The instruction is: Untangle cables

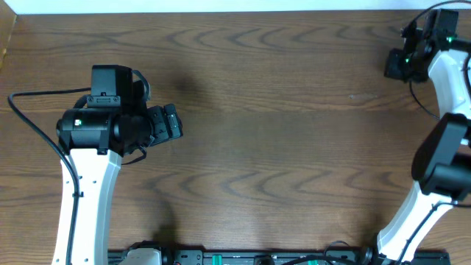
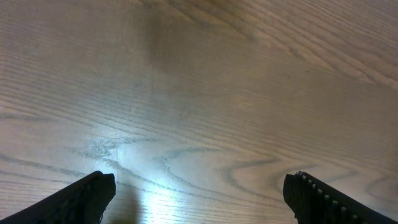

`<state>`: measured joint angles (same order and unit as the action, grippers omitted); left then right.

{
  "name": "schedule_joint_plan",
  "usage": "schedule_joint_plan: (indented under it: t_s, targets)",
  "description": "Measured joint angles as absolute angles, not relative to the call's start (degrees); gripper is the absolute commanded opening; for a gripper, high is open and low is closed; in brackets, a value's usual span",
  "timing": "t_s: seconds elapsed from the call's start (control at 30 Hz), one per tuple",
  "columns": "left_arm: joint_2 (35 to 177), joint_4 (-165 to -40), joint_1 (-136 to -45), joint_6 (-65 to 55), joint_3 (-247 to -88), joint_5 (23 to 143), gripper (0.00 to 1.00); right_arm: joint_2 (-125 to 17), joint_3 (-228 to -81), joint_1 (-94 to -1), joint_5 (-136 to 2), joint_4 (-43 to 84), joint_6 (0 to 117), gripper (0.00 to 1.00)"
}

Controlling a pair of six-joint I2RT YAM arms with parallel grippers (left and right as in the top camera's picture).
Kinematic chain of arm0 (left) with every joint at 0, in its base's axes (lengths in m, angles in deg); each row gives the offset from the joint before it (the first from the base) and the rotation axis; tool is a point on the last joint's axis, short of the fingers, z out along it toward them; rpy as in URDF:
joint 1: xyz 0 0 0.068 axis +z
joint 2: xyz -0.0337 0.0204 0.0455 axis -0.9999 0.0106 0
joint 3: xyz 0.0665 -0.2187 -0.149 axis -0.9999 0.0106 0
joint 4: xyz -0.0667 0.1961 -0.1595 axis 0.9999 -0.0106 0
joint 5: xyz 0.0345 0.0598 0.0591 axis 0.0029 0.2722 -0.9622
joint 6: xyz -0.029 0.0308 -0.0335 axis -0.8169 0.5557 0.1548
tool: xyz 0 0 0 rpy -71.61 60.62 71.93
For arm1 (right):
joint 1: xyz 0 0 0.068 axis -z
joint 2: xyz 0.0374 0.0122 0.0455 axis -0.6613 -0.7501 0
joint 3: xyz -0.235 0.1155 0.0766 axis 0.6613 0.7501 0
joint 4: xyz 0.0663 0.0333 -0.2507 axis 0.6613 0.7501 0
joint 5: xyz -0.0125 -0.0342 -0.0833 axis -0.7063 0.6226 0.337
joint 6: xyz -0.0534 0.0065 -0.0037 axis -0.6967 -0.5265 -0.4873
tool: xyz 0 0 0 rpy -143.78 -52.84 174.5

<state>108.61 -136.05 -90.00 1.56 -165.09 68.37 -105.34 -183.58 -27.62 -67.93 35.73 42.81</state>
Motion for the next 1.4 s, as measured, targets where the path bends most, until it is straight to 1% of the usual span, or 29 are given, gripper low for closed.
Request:
schedule_joint_plan:
  t_s: [0.2, 0.33, 0.6, 1.0, 1.4]
  targets:
    - [108.6, -136.1, -90.0, 1.6, -165.1, 68.4, 0.92, -114.4, -197.0, -26.8, -68.0, 45.0, 42.5, 0.01]
    - [108.6, -136.0, -90.0, 1.6, -165.1, 68.4, 0.92, -118.8, -200.9, -26.1, -68.0, 48.4, 42.5, 0.01]
    - [108.6, -136.1, -90.0, 1.6, -165.1, 68.4, 0.92, -123.9, -201.0, -25.3, -67.8, 50.4, 42.5, 0.01]
    - [108.6, -137.2, -90.0, 1.6, -165.1, 68.4, 0.92, -124.4, -201.1, -23.2, -64.1, 51.4, 42.5, 0.01]
    - [108.6, -137.1, -90.0, 1.6, -165.1, 68.4, 0.92, -124.4, -200.8, -12.8, -62.2, 51.8, 42.5, 0.01]
